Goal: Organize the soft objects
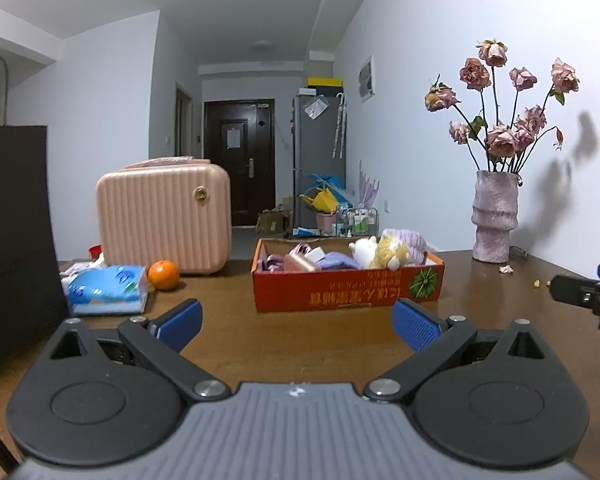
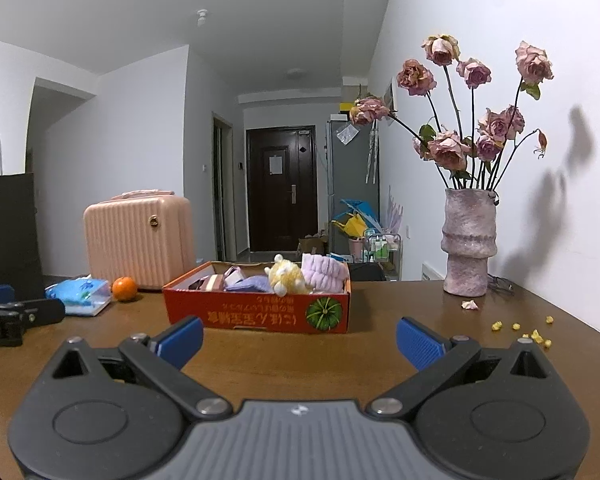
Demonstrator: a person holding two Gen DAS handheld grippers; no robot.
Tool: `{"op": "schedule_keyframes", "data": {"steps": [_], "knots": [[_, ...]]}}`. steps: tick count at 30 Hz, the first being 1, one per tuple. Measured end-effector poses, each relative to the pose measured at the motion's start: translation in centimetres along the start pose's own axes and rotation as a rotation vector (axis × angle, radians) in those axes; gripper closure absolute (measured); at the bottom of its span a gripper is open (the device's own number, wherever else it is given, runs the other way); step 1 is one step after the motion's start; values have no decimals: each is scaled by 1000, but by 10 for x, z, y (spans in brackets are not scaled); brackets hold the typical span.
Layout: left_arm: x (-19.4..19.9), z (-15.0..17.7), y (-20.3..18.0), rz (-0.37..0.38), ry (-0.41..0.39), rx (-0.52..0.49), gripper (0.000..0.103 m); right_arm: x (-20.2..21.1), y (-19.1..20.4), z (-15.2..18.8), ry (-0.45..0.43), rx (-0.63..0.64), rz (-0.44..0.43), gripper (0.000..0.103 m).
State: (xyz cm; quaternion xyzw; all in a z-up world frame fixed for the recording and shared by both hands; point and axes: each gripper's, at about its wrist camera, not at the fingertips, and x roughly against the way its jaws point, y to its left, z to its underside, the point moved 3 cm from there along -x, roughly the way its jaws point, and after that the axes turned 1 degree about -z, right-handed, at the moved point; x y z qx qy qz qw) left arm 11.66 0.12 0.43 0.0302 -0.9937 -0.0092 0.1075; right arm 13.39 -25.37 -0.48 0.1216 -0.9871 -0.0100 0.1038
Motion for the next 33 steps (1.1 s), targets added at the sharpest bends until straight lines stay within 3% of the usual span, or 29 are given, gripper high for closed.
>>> {"op": "schedule_keyframes", "data": {"steps": [14,33], "knots": [[31,6,6,-19,-8,16,0,26,9,-3,-23,20,-7,0],[39,7,6,-16,-30,16,0,30,12,-4,-29,27,-7,0]]}}
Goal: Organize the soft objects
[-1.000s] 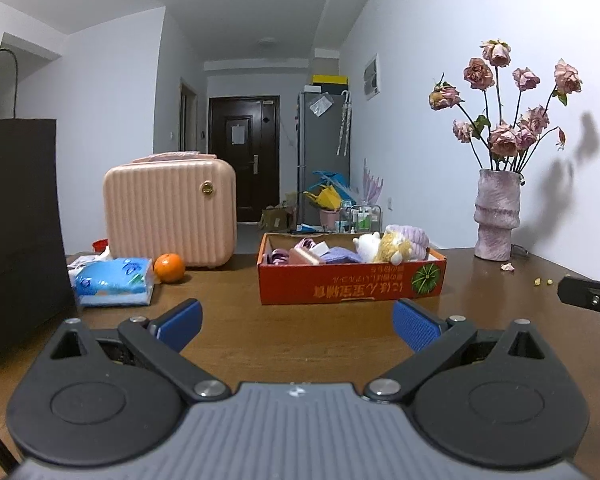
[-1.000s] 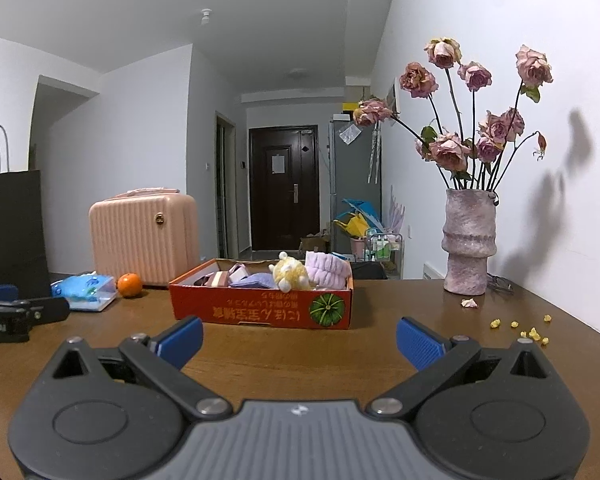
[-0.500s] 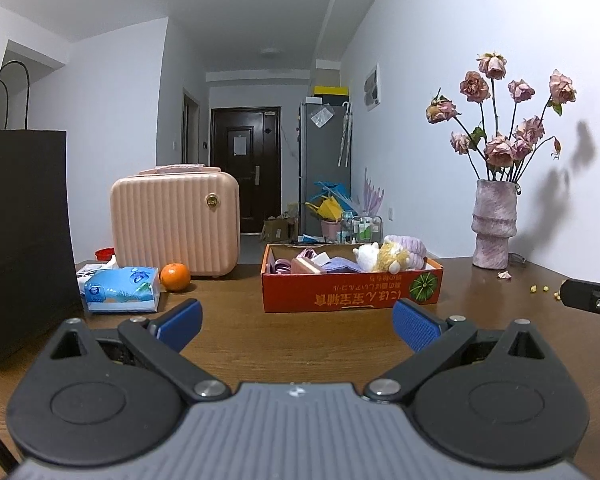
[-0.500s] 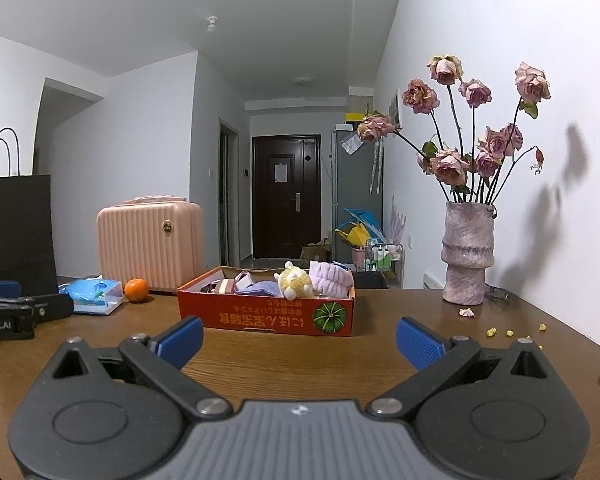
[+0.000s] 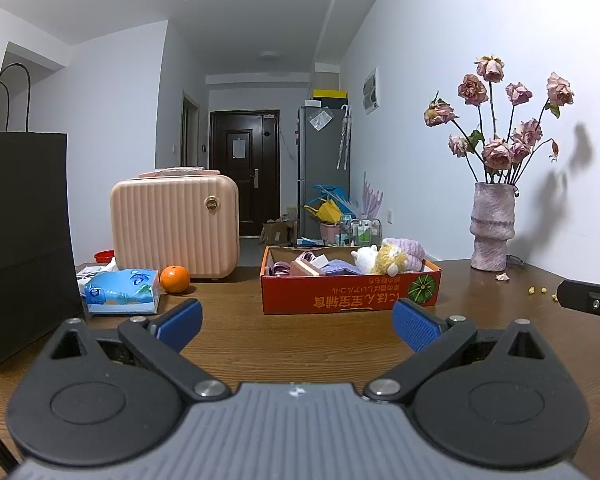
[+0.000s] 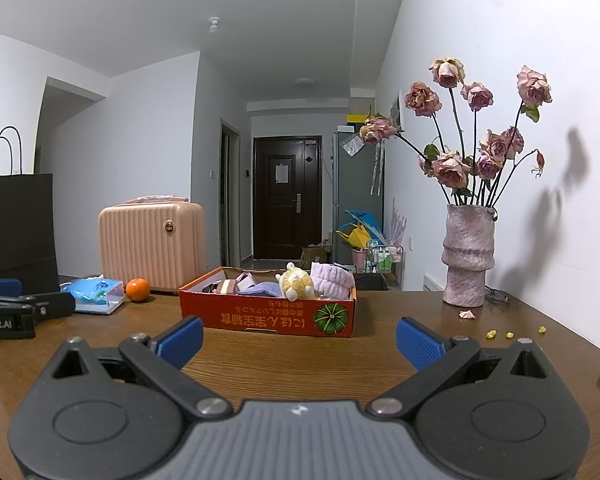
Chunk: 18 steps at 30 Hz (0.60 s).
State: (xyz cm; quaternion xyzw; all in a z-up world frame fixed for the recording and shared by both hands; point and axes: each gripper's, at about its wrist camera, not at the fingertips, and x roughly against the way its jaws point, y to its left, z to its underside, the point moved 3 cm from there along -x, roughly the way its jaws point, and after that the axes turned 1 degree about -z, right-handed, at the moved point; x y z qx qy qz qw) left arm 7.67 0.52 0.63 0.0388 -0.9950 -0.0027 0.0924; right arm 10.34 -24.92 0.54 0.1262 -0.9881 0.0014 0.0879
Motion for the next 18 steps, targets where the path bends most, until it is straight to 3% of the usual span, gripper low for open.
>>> {"op": "schedule_keyframes", "data": {"steps": [18], "knots": [[3,-1,-2,4,-7,-7,0,1,0,-1,1,-2,0,0]]}}
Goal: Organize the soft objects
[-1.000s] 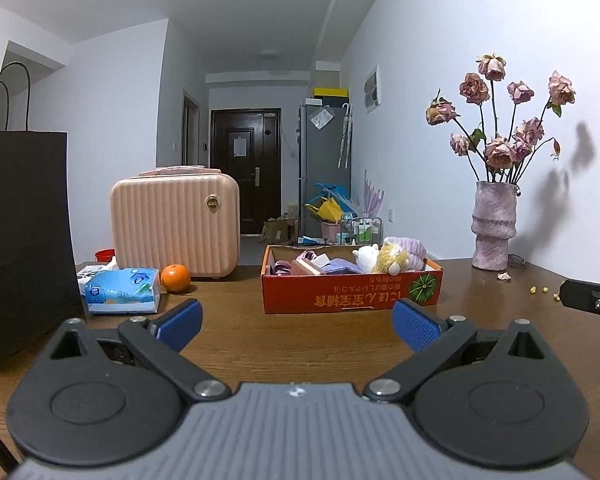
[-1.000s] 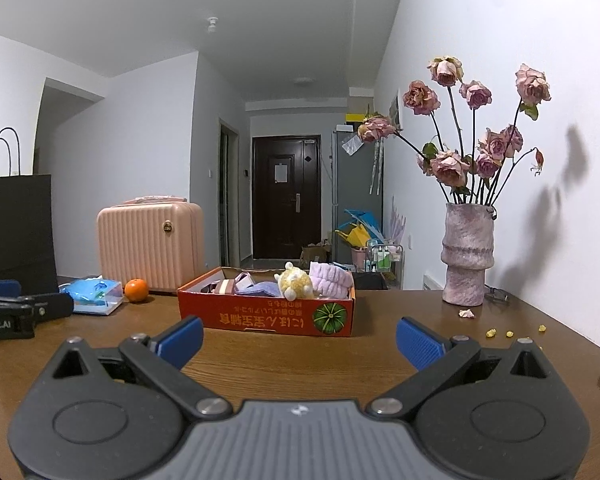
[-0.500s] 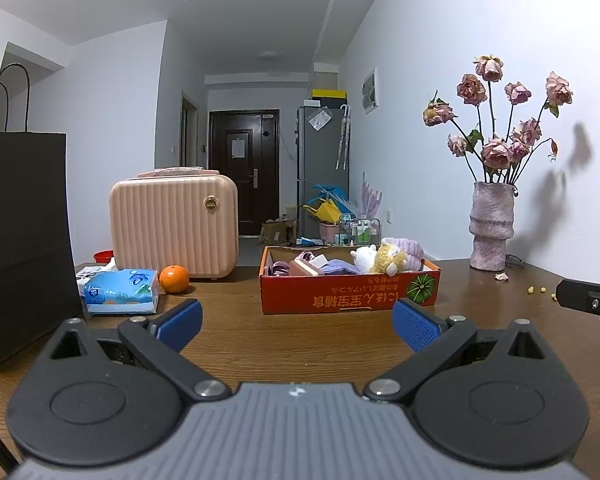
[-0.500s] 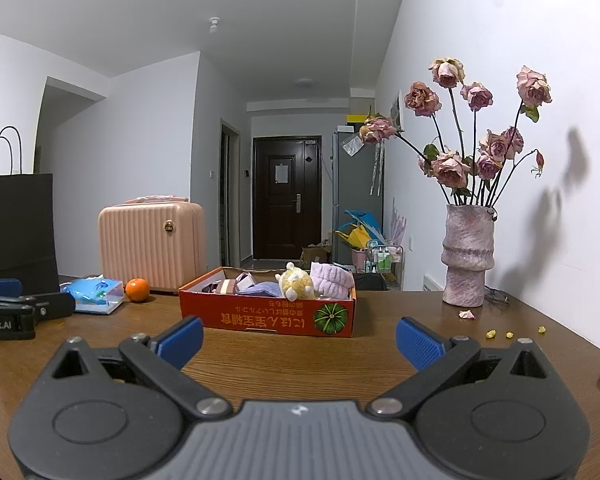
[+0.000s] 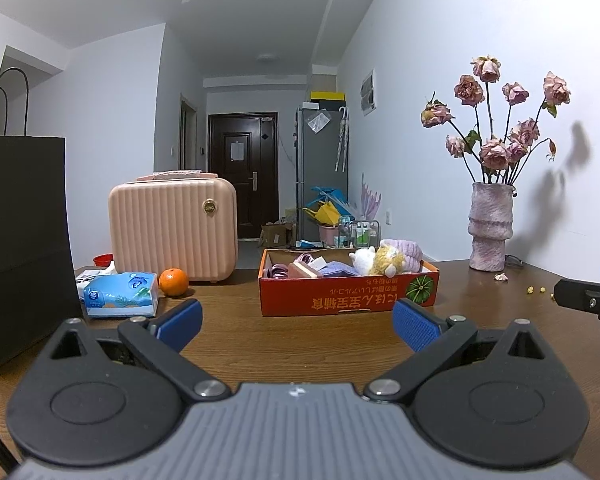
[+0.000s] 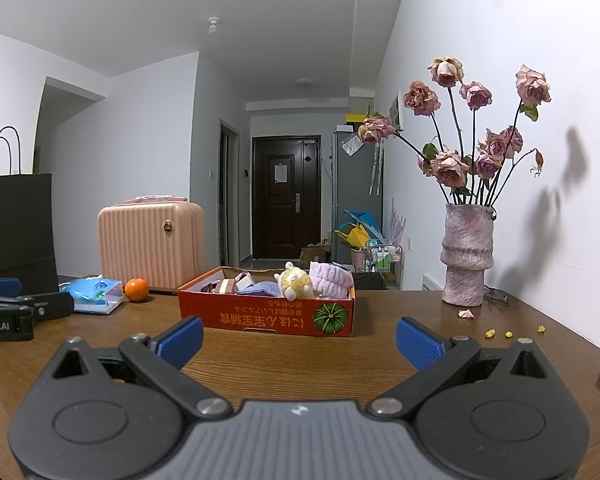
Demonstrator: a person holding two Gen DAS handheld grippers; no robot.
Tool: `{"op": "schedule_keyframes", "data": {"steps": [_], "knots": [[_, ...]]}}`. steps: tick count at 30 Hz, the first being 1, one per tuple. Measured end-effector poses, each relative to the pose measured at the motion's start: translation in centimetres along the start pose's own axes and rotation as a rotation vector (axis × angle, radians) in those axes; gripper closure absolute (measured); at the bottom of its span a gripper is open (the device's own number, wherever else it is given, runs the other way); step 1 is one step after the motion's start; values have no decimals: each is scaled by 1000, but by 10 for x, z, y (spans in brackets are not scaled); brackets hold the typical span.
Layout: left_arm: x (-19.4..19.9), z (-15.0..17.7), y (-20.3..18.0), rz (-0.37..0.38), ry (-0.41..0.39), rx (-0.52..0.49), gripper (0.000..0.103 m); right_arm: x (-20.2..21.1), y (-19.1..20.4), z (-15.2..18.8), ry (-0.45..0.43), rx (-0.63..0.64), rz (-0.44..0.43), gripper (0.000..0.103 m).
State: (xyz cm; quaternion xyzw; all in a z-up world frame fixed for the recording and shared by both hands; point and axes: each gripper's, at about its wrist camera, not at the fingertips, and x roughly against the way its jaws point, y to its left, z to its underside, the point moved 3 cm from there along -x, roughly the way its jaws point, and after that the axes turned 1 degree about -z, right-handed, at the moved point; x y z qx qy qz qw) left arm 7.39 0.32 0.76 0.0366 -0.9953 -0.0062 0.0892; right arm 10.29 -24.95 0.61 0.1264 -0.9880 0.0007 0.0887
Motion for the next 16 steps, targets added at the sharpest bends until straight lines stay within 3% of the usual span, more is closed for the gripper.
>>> {"op": "schedule_keyframes", "data": {"steps": [16], "knots": [[-3,2,2,14,-3,-5,0,-6,-2,3,15,-4,1,0]]}}
